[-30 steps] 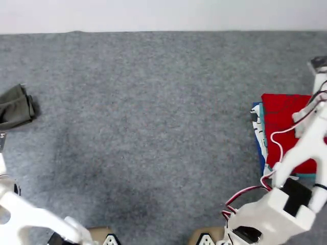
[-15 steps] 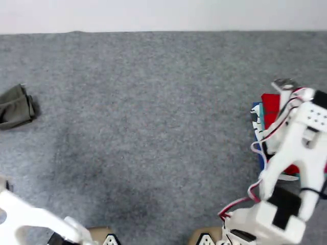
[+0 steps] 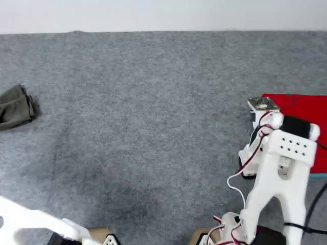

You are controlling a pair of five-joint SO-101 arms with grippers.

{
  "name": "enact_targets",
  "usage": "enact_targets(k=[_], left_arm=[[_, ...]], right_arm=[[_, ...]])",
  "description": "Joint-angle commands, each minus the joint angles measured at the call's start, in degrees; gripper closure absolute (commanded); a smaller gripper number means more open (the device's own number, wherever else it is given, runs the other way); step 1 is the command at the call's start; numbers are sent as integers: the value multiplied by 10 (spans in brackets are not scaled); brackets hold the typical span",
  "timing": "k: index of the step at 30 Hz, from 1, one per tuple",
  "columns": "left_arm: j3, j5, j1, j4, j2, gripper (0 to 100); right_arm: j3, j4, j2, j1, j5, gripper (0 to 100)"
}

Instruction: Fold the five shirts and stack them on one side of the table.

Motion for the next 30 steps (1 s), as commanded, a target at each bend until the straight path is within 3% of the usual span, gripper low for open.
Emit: enact_targets(k=[1,4,7,11,21,30], left_arm=[[67,-94,-12,-182,-9,793],[153,-163,-13,-347,-9,794],[214,-182,-9,-486,19,794],[198,-183,-8,-580,135,794],[-7,-183,-31,-615,418,794],[-110,-184,-27,-615,607,794]], right_arm=[[6,23,-30,-5,-16,989],[9,23,-38,-5,-29,989],[9,24,-48,-5,-48,989],[9,24,-58,-5,-69,989],[9,24,-57,-5,-72,989],[6,24,-57,-5,-72,989]])
